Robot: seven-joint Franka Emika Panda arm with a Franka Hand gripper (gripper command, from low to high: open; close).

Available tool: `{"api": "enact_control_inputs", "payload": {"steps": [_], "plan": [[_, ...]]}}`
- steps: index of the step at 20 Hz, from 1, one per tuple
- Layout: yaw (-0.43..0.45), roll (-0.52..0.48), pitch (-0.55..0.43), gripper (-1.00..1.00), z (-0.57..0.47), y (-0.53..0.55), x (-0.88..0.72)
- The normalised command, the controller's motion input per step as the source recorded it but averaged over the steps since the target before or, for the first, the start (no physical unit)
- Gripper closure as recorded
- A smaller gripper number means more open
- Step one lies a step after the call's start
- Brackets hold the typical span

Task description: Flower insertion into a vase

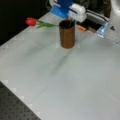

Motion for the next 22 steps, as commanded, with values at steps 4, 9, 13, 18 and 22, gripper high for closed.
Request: {"api": "enact_control_inputs", "payload": {"steps": [4,9,13,18,22], "plan": [[-0.101,0.022,-0.138,-1.0,-0.08,0.16,-0.02],[-0.124,0.032,-0.2,-1.0,-0.07,0.18,-0.01],[-0.186,0.113,-0.427,-1.0,-0.05,0.32,0.01],[-0.127,0.052,-0.294,-1.0,-0.07,0.44,-0.06],[-0.094,-0.022,-0.213,-1.0,-0.11,0.31,-0.13]]}}
